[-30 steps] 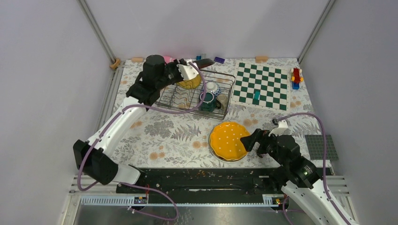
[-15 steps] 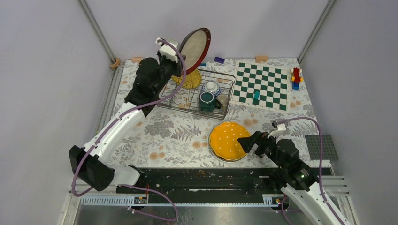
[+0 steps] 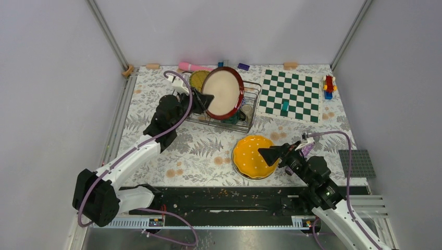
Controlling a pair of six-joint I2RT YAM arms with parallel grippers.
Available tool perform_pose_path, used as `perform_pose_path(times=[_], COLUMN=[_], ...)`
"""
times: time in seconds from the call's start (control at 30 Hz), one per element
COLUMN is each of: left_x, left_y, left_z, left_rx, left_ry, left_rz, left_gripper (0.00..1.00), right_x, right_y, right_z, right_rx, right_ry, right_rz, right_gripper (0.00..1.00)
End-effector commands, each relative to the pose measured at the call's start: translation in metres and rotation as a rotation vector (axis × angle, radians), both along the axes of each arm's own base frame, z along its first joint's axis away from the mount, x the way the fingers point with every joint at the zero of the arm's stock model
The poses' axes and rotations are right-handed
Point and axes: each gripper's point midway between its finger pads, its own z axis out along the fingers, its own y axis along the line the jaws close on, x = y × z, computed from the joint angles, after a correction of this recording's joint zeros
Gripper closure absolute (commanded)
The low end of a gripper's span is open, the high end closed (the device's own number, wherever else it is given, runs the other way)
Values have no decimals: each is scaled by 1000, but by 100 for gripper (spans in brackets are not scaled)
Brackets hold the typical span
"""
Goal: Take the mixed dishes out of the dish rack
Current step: Pick up the plate from the dish rack, then place the plate at the center of the board.
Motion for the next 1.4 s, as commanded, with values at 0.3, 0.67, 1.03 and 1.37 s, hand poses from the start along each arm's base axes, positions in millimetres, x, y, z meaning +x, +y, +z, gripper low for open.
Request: perform_pose_path(times=[0.3, 0.67, 1.03, 1.37], left_x=[-84, -119, -117, -107], left_y=[-26, -49, -60, -64], left_z=[50, 24, 3, -13], left_rx=[-429, -466, -457, -390], left_ry=[-103, -21, 63, 107], left_rz=[-380, -652, -696, -621], left_gripper=[100, 100, 100, 100], right_x=[21, 24, 32, 33], right_y=[11, 24, 34, 47], right_z=[38, 45, 65, 75], right_rx=[229, 252, 322, 379], right_ry=[-133, -110, -125, -101], right_rz=[-32, 11, 36, 89], right_gripper=[0, 2, 14, 32])
